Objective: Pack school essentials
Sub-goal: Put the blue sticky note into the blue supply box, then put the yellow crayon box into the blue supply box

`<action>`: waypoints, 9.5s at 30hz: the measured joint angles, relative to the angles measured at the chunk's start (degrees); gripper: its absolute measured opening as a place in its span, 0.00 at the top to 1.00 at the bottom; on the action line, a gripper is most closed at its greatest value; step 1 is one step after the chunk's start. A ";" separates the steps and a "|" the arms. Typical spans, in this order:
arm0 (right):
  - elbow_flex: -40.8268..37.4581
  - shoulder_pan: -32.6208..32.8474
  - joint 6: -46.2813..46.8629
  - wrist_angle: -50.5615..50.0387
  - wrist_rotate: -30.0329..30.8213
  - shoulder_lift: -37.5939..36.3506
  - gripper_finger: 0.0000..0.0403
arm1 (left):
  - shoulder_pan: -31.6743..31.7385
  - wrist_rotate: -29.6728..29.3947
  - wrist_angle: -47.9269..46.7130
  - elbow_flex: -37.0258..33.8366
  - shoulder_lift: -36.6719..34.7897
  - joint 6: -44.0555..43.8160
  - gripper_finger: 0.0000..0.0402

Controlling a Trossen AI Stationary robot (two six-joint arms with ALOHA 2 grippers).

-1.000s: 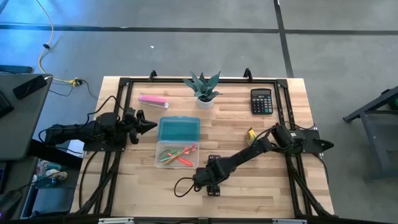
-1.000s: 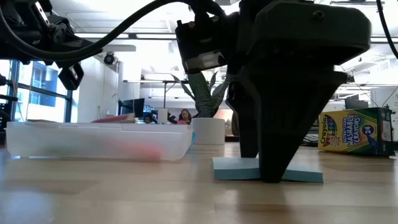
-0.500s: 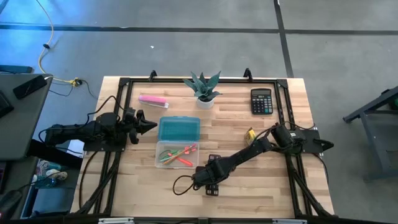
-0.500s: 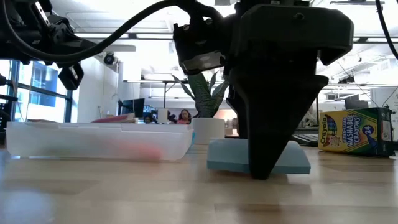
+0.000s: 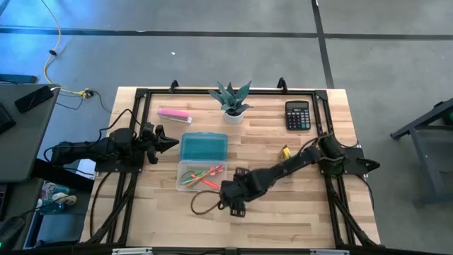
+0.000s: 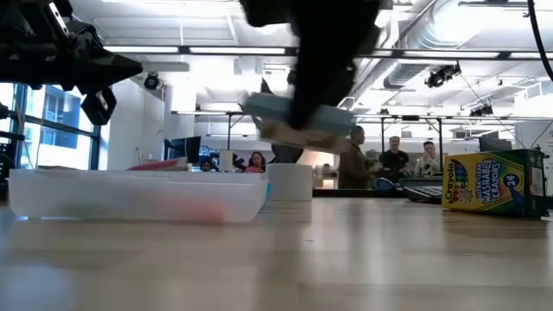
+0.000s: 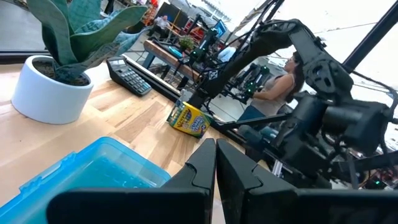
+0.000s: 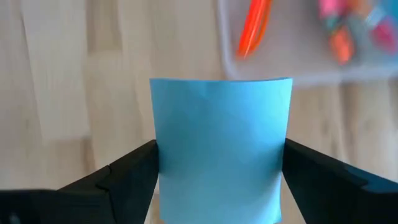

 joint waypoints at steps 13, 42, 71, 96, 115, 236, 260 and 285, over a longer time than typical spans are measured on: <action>0.39 -8.55 -11.74 17.30 1.13 -0.30 0.23 | 0.00 0.00 0.00 0.01 -0.01 0.00 0.99; 0.30 -12.09 -9.76 17.62 -6.04 5.14 0.02 | 0.00 0.00 0.22 0.03 0.23 0.00 0.99; 0.35 -16.99 12.63 -3.61 12.94 -9.32 0.01 | 0.00 0.00 0.17 0.03 0.23 0.00 0.99; -17.60 -14.54 13.00 -12.63 18.26 -24.31 0.01 | 0.02 -0.01 0.20 0.01 0.23 0.00 0.99; -49.54 -10.94 36.55 -6.73 10.72 -56.73 0.01 | 0.00 0.00 0.20 0.01 0.23 0.00 0.99; -24.90 -14.76 32.04 70.12 2.35 -12.10 0.82 | 0.02 5.62 7.32 -0.01 2.93 -26.86 0.41; -24.96 -17.75 31.94 73.40 -3.11 -12.10 0.82 | -5.87 0.66 25.88 0.03 20.53 -28.69 0.41; -24.96 -17.75 31.49 73.51 -4.23 -12.10 0.82 | -5.86 1.25 29.17 7.55 38.70 -27.43 0.41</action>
